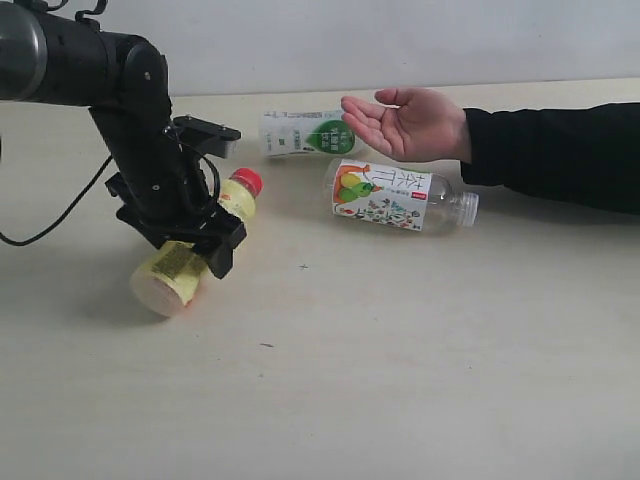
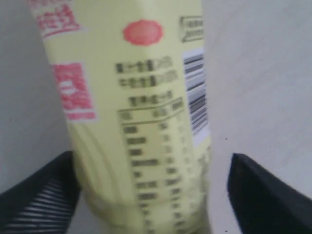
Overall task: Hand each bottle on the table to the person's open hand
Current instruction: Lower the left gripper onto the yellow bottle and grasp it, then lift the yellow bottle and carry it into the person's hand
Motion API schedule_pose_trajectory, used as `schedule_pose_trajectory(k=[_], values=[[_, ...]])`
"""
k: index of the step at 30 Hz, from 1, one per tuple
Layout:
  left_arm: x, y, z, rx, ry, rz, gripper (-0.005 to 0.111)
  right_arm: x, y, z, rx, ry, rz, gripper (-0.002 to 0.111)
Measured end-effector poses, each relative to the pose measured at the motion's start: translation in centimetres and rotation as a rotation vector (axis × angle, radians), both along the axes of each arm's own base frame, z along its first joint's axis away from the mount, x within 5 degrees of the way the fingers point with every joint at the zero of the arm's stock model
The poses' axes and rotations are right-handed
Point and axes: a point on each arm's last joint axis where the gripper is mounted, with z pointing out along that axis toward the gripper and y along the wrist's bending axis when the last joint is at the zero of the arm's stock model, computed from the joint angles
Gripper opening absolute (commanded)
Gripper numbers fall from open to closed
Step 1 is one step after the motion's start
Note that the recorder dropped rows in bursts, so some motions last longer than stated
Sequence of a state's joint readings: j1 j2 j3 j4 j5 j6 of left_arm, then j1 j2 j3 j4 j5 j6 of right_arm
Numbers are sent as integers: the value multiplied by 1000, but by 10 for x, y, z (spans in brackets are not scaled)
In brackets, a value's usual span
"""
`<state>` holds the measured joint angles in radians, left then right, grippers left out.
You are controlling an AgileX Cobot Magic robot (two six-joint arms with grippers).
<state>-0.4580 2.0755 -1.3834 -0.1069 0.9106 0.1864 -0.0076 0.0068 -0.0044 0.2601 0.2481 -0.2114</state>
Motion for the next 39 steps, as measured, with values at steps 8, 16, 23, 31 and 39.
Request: schedule_pose_trajectory(k=[8, 16, 23, 31, 39], values=[[0, 0, 0, -2, 5, 5, 0, 0, 0, 0, 0, 0, 0, 0], [-7, 0, 20, -25, 24, 17, 0, 0, 0, 0, 0, 0, 0, 0], [-19, -3, 71, -156, -33, 58, 0, 0, 0, 0, 0, 0, 0, 0], [-60, -37, 139, -417, -79, 58, 0, 0, 0, 0, 0, 0, 0, 0], [-79, -100, 153, -643, -210, 300, 0, 0, 0, 0, 0, 0, 0, 0]])
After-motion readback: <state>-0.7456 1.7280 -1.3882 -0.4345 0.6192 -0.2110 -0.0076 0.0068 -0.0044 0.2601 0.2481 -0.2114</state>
